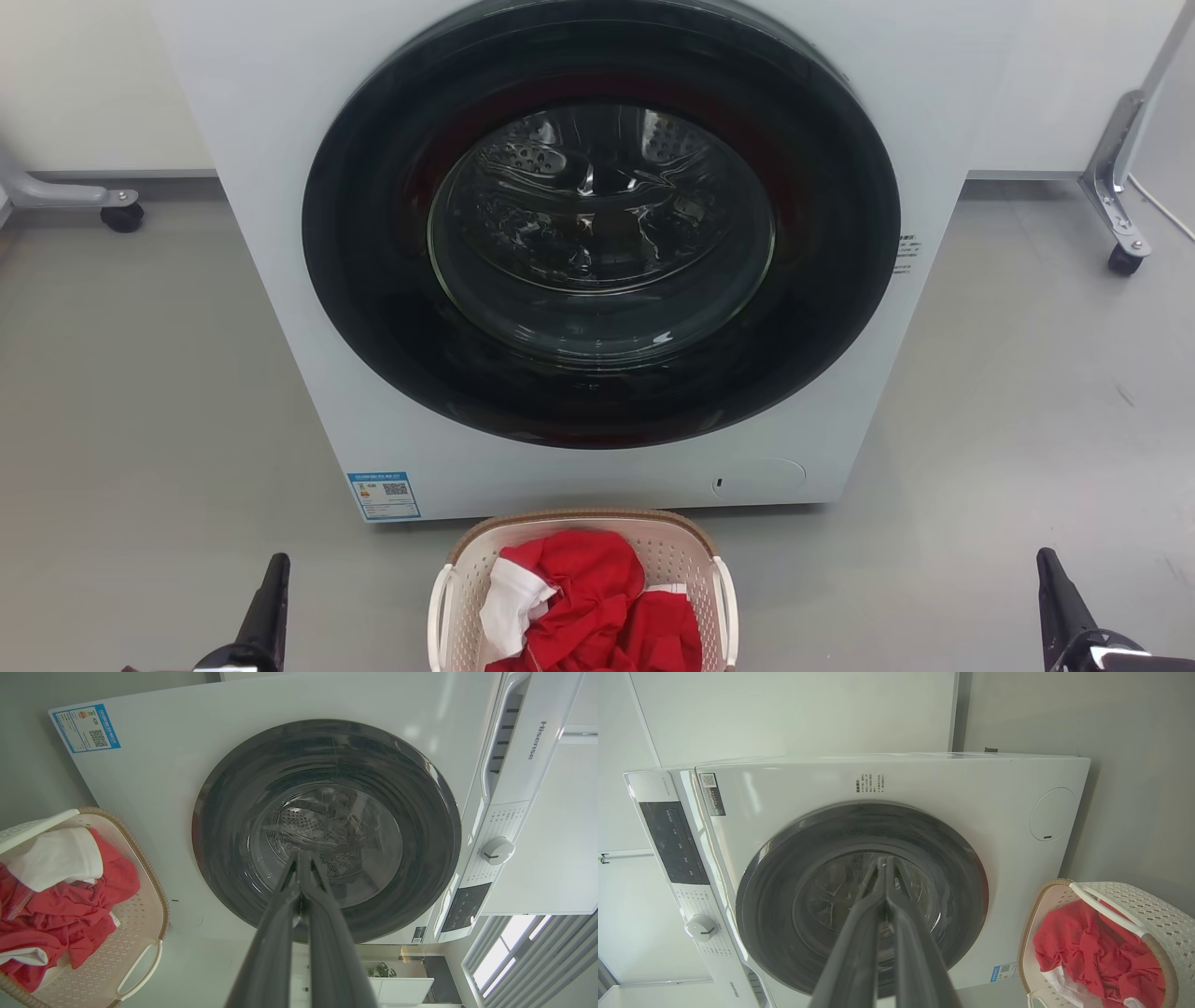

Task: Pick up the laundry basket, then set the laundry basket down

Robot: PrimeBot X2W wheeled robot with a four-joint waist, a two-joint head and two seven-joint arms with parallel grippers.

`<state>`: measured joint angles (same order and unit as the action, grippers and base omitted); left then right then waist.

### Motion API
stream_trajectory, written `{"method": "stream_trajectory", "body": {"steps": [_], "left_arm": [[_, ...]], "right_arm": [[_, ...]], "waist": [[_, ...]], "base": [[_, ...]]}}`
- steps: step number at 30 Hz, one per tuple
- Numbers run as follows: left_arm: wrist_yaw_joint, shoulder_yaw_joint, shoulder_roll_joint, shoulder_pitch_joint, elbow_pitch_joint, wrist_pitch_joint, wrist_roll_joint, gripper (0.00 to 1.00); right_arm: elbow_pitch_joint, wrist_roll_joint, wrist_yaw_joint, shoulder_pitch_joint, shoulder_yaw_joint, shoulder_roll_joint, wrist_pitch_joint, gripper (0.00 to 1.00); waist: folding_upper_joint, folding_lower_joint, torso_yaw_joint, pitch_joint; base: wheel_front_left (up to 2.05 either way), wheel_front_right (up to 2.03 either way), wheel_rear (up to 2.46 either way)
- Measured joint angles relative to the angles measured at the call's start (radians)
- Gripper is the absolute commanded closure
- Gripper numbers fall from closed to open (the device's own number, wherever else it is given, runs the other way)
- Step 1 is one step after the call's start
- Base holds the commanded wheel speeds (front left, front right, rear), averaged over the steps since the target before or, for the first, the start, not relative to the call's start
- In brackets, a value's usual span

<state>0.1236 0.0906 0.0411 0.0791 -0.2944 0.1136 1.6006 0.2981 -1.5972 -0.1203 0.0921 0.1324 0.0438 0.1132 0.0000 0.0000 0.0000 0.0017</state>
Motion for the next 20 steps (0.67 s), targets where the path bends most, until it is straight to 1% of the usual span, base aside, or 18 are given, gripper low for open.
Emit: {"method": "stream_trajectory", "body": {"steps": [20], "left_arm": [[0.000,0.000,0.000,0.000,0.000,0.000,0.000,1.00]], "right_arm": [[0.000,0.000,0.000,0.000,0.000,0.000,0.000,1.00]], "waist": [[0.0000,0.0000,0.000,0.000]], "base": [[0.00,0.00,0.00]]}}
